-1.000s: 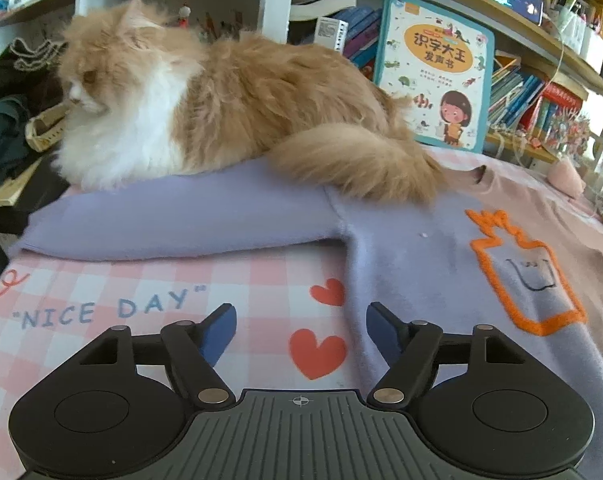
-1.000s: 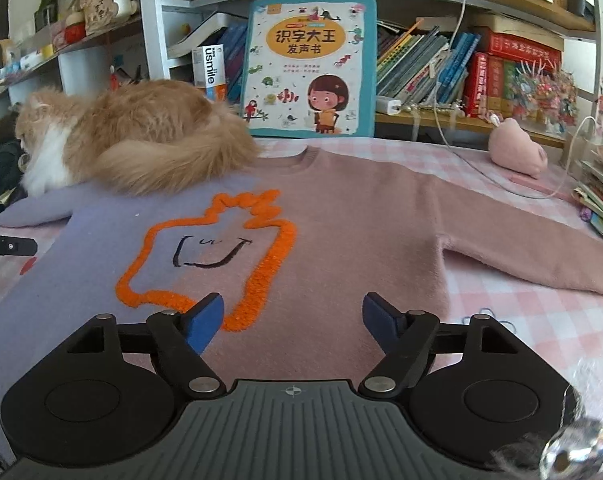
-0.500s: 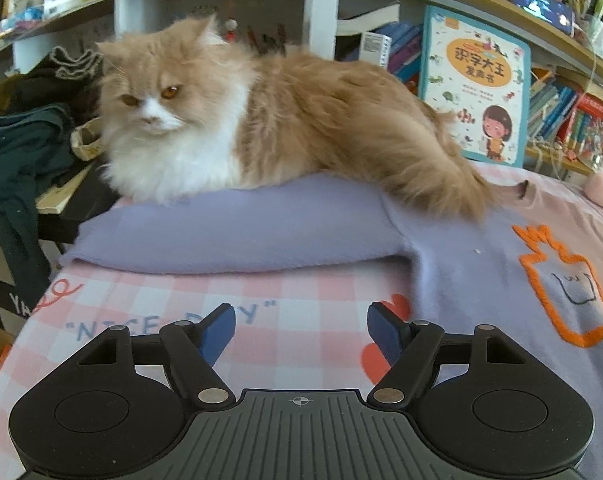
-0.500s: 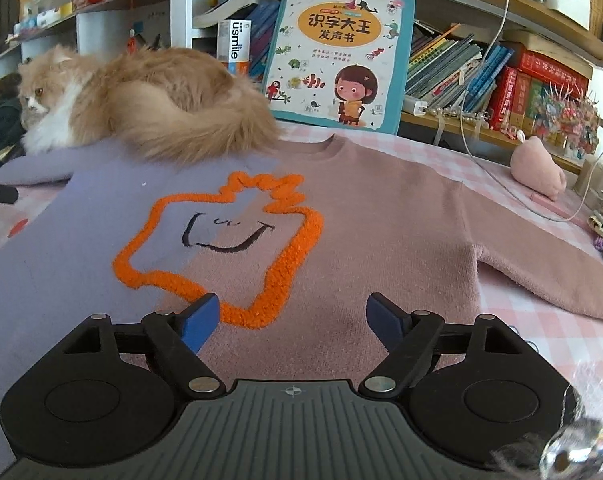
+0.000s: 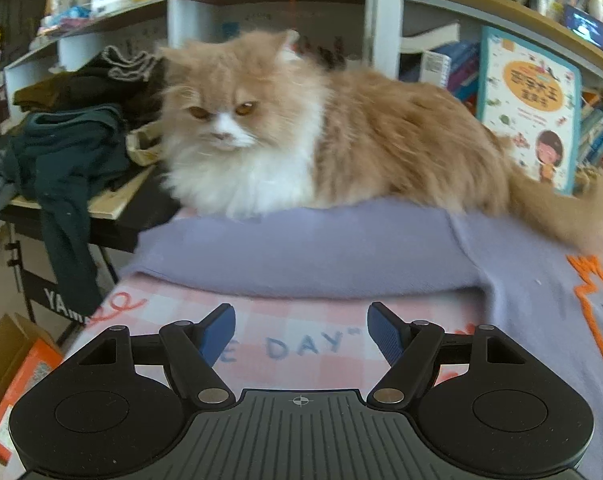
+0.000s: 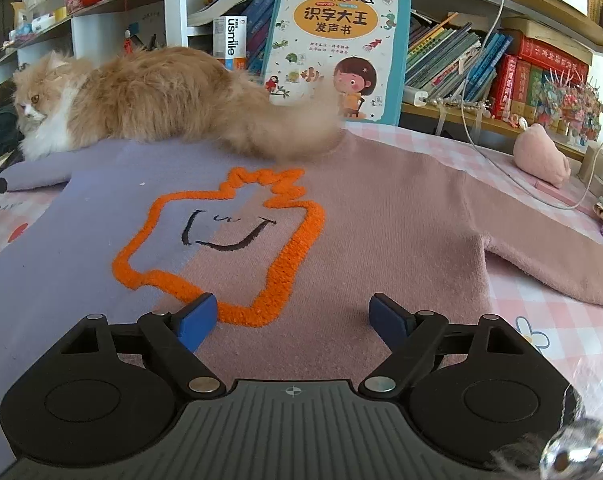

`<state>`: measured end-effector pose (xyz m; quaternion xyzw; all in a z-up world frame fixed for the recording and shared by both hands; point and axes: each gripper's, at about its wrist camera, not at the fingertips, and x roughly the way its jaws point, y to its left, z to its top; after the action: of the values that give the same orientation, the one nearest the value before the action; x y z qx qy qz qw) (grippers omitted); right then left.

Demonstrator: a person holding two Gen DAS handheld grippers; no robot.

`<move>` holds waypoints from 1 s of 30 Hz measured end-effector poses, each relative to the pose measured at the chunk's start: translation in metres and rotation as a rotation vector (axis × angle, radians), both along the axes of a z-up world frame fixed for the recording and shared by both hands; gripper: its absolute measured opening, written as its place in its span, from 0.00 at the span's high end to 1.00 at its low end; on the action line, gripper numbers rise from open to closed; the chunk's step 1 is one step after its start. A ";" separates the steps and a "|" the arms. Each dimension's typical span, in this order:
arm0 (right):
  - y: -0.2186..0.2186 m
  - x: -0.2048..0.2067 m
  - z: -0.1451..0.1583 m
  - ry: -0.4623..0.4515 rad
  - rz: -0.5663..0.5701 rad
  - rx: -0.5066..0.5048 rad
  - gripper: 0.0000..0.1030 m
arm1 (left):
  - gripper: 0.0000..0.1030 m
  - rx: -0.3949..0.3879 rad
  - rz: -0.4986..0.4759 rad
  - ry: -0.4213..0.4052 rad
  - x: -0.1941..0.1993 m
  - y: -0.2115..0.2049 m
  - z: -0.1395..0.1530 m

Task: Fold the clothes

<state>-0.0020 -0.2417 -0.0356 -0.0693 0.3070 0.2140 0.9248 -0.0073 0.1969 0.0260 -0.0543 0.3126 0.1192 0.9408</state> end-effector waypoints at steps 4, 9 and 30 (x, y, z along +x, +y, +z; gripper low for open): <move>0.001 0.002 -0.003 0.003 -0.002 0.028 0.19 | 0.27 0.047 0.043 -0.005 0.004 0.006 -0.003; 0.001 0.003 -0.005 0.001 -0.005 0.036 0.16 | 0.27 0.099 0.089 -0.010 0.010 0.012 -0.008; 0.002 0.003 -0.006 0.001 0.001 0.033 0.12 | 0.29 0.087 0.220 -0.045 0.026 0.045 -0.020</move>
<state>0.0008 -0.2395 -0.0412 -0.0542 0.3041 0.2196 0.9254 0.0191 0.2416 0.0056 -0.0498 0.2781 0.2339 0.9303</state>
